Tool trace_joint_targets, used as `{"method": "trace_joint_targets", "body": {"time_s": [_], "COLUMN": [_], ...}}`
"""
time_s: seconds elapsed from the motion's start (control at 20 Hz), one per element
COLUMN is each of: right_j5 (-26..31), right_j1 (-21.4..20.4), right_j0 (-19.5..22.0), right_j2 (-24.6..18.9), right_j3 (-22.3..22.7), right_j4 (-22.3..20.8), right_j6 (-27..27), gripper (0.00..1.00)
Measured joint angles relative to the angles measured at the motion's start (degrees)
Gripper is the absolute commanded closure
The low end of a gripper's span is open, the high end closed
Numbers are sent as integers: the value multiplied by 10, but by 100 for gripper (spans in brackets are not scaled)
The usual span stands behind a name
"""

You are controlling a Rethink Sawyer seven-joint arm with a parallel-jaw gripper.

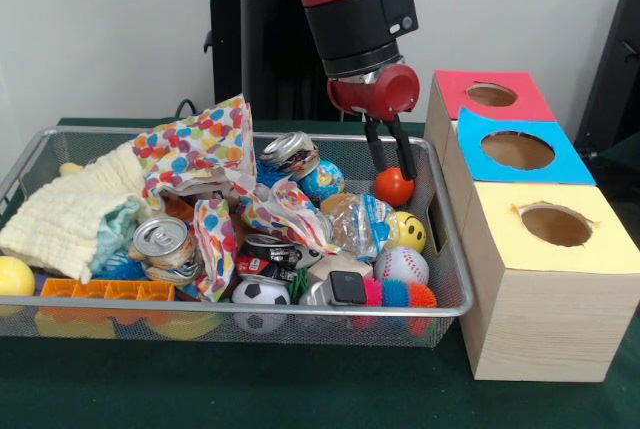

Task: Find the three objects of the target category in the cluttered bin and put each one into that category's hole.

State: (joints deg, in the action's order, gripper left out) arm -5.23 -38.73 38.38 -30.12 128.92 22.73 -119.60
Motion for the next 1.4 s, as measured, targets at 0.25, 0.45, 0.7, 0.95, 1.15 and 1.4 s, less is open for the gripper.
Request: {"method": "trace_joint_targets", "body": {"time_s": [0.25, 0.45, 0.7, 0.95, 1.15, 1.4], "right_j5": [0, 0, 0, 0, 0, 0], "right_j1": [-1, -3, -4, -4, 0, 6], "right_j0": [1, 2, 4, 8, 9, 10], "right_j2": [0, 0, 0, 0, 0, 0], "right_j3": [-2, -2, -3, -7, -17, -30], "right_j4": [0, 0, 0, 0, 0, 0], "right_j6": [0, 0, 0, 0, 0, 0], "gripper": [0, 0, 0, 0, 0, 0]}}
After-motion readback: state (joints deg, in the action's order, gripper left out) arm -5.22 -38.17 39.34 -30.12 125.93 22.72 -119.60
